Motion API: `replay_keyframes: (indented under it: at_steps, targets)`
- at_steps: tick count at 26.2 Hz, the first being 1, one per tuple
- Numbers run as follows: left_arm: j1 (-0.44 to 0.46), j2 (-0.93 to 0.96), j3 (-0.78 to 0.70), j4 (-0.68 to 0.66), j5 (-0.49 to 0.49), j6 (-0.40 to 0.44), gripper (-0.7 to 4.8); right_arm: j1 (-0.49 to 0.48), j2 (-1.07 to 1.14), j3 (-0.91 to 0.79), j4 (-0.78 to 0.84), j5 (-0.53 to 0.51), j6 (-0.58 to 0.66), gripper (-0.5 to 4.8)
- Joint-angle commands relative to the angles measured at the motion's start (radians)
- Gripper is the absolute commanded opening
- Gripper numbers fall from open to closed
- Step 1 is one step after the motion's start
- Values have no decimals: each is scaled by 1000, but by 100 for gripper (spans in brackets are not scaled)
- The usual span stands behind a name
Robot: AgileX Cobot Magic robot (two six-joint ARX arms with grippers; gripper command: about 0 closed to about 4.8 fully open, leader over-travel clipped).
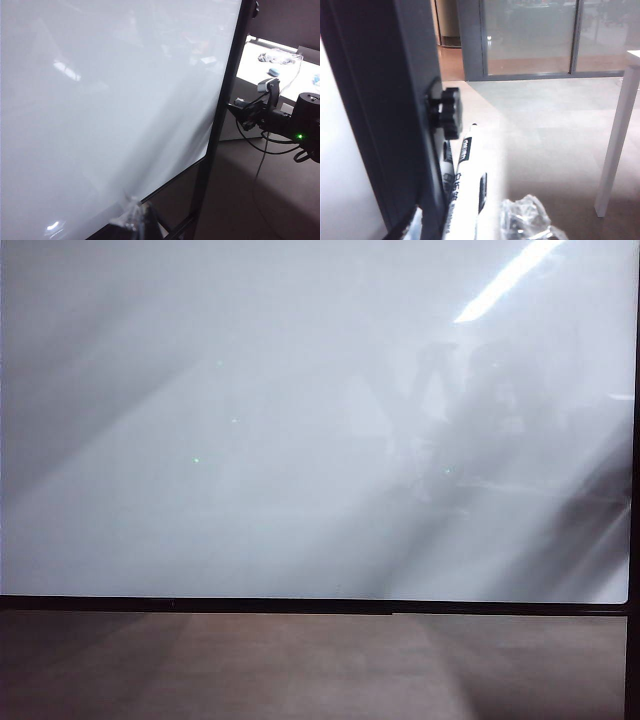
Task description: Reach to the right to find the marker pen, pick it up, and write the number 3 on the whiteboard.
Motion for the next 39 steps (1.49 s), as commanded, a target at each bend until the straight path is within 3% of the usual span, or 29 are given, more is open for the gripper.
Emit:
replay_keyframes:
  at_steps: [1, 29, 35, 39]
  targets:
    - [-2, -2, 2, 10, 6, 4, -5, 2, -6, 3, 10, -1, 0, 198]
    - [-2, -2, 2, -2, 6, 4, -5, 2, -6, 4, 17, -23, 0, 197]
    - [-2, -2, 2, -5, 6, 4, -5, 2, -6, 3, -8, -23, 0, 92]
    - [-2, -2, 2, -5, 6, 4, -5, 2, -6, 4, -8, -23, 0, 95]
